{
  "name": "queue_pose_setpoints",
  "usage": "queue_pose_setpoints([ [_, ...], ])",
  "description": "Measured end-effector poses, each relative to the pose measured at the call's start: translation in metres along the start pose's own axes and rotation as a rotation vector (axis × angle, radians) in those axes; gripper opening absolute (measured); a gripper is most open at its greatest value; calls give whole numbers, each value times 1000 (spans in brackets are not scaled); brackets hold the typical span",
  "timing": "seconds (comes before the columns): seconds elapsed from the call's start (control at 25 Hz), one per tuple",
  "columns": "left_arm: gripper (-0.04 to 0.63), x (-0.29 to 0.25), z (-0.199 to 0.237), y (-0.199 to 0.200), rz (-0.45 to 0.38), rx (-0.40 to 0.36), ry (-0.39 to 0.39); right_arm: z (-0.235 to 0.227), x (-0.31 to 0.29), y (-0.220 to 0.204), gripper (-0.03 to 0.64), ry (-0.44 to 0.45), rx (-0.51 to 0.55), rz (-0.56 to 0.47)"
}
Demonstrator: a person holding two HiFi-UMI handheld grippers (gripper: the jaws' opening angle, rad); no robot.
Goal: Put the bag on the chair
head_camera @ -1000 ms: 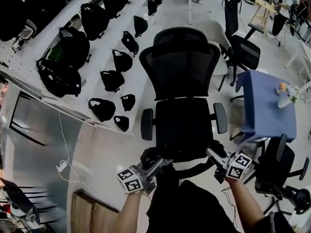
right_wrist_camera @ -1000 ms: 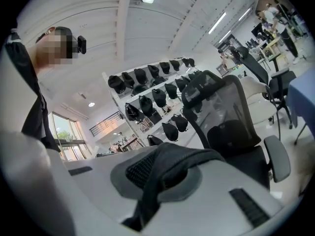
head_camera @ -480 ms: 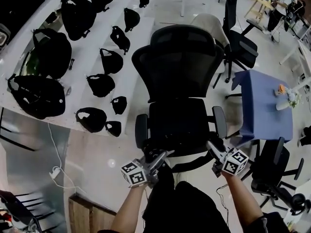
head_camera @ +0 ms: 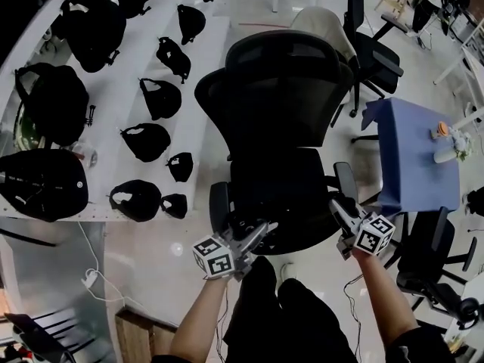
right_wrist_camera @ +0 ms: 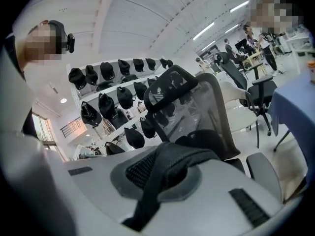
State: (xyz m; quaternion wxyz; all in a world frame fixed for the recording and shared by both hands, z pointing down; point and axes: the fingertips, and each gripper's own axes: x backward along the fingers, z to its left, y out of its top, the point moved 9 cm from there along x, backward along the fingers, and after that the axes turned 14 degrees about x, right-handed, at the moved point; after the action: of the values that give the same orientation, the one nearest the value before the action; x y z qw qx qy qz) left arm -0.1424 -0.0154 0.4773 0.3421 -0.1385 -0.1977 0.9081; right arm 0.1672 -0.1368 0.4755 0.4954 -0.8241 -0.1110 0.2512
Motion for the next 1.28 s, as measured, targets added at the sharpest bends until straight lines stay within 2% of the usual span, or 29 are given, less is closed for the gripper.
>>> queue_pose_setpoints([
  [0.16,20,-11,10,15,2,26,-5,-13,-12,6,9,-10,-9,-13],
  [0.76,20,-53,65,64,11,38,-1,-70,-67,17,10,-23,32,39],
  [1.04,20,-75,93,82,55,25,11,-96,-89,6,11,-76,-63,4],
  [1.28,20,-81,119,93,51,52,26,-106,-108,0,11,-96,-60,24],
])
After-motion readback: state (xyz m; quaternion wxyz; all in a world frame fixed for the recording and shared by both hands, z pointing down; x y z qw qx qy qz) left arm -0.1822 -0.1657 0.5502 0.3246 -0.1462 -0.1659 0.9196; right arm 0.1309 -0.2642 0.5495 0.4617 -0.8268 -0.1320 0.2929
